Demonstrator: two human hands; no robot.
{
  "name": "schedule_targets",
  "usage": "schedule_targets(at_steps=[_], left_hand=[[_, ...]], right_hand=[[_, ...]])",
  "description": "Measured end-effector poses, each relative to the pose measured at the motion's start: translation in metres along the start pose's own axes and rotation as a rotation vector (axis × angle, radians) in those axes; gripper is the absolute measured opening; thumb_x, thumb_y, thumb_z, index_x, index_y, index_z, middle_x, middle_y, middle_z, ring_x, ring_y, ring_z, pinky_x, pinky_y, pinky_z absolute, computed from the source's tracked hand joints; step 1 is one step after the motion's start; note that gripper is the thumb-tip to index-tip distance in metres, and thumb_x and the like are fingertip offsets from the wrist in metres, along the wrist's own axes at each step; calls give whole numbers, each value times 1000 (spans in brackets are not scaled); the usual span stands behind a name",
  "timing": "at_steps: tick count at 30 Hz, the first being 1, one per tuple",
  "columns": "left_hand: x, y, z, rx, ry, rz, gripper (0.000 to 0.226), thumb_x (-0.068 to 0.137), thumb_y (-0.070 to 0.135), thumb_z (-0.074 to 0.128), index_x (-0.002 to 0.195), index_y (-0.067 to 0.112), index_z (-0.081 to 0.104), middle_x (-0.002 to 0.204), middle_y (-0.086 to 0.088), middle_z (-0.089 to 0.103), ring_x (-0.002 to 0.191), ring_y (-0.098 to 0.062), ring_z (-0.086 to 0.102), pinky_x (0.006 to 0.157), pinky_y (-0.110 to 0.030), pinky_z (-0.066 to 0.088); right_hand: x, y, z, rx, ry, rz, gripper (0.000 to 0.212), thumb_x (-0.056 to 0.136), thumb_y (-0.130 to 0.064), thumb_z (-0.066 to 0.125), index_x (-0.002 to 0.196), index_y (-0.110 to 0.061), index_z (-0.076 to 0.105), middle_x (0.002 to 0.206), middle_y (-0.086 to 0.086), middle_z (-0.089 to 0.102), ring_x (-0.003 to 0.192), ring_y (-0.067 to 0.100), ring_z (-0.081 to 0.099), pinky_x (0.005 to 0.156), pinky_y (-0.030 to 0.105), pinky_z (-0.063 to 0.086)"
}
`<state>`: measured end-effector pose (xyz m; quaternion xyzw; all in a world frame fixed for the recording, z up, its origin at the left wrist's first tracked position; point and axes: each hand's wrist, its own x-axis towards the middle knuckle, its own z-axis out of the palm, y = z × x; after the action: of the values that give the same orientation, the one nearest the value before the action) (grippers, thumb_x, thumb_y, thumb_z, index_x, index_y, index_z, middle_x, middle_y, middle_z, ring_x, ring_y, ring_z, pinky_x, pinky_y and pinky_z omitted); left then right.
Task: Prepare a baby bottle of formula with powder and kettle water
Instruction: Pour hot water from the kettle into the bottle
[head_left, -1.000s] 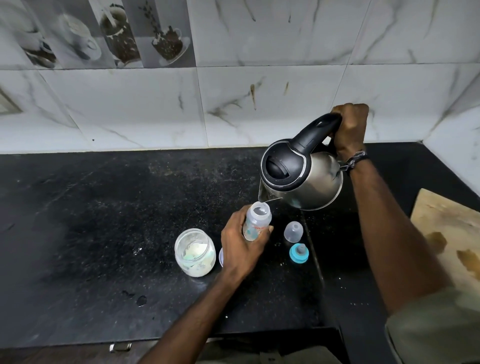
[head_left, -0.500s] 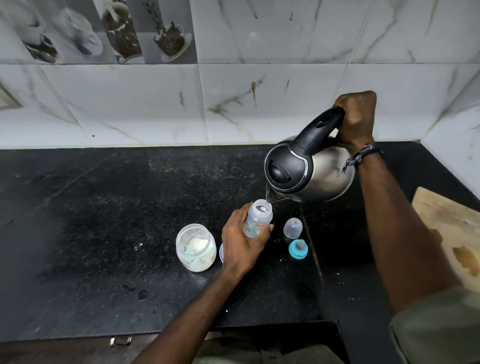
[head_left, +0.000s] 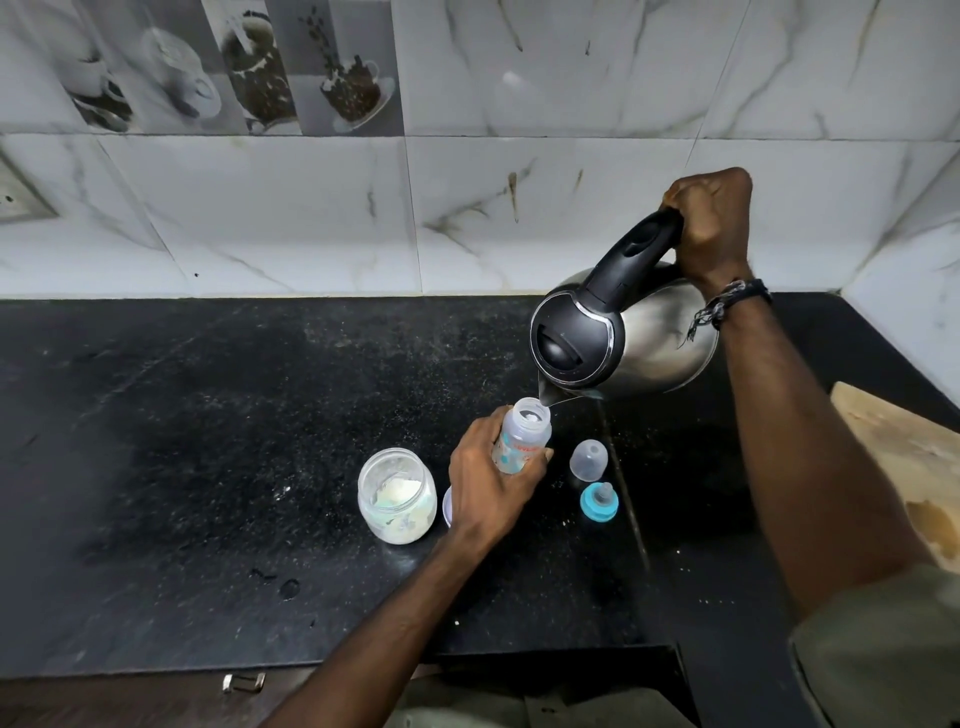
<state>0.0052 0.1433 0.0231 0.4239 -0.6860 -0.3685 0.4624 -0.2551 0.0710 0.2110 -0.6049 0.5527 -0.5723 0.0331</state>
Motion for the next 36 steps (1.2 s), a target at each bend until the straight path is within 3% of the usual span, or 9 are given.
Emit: schedule_targets(at_steps=[6, 11, 16, 20, 26, 36], left_hand=[[-1, 0, 1, 14, -6, 15, 46, 76, 39, 83, 117, 38, 62, 105, 13, 68, 96, -6, 66, 83, -39, 58], [-2, -1, 2, 15, -2, 8, 48, 76, 41, 84, 118, 39, 61, 105, 13, 69, 96, -6, 67, 83, -40, 58], [-3, -1, 3, 10, -11, 8, 45, 76, 36, 86, 116, 37, 65, 99, 20, 65, 95, -3, 65, 82, -35, 57], [-4, -2, 3, 3, -5, 1, 45, 77, 31, 90, 116, 30, 69, 99, 20, 66, 95, -1, 65, 82, -32, 57], [-5, 0, 2, -6, -4, -11, 49, 75, 31, 90, 116, 39, 64, 100, 24, 66, 97, -1, 66, 84, -30, 57], [-7, -2, 4, 1, -1, -21, 51, 75, 30, 90, 121, 27, 70, 105, 18, 67, 98, 0, 66, 85, -27, 56]], right_hand=[[3, -10, 2, -29, -26, -39, 32, 69, -21, 43, 50, -7, 22, 52, 12, 18, 58, 22, 13, 48, 44, 11], [8, -15, 2, -87, -52, -40, 37, 70, -22, 44, 47, 2, 29, 48, 23, 23, 52, 38, 19, 45, 48, 18], [6, -25, 4, -88, -52, -58, 34, 68, -24, 44, 49, -6, 22, 50, 16, 19, 56, 22, 15, 45, 47, 15], [7, -28, 4, -121, -51, -65, 36, 70, -26, 45, 49, -5, 24, 53, 10, 19, 57, 21, 16, 46, 47, 17], [5, -33, 4, -147, -50, -87, 36, 72, -25, 47, 51, -13, 21, 55, 3, 17, 58, 19, 14, 48, 46, 15], [4, -37, 6, -172, -58, -101, 35, 72, -25, 47, 51, -18, 20, 54, 3, 16, 57, 20, 14, 47, 45, 16]])
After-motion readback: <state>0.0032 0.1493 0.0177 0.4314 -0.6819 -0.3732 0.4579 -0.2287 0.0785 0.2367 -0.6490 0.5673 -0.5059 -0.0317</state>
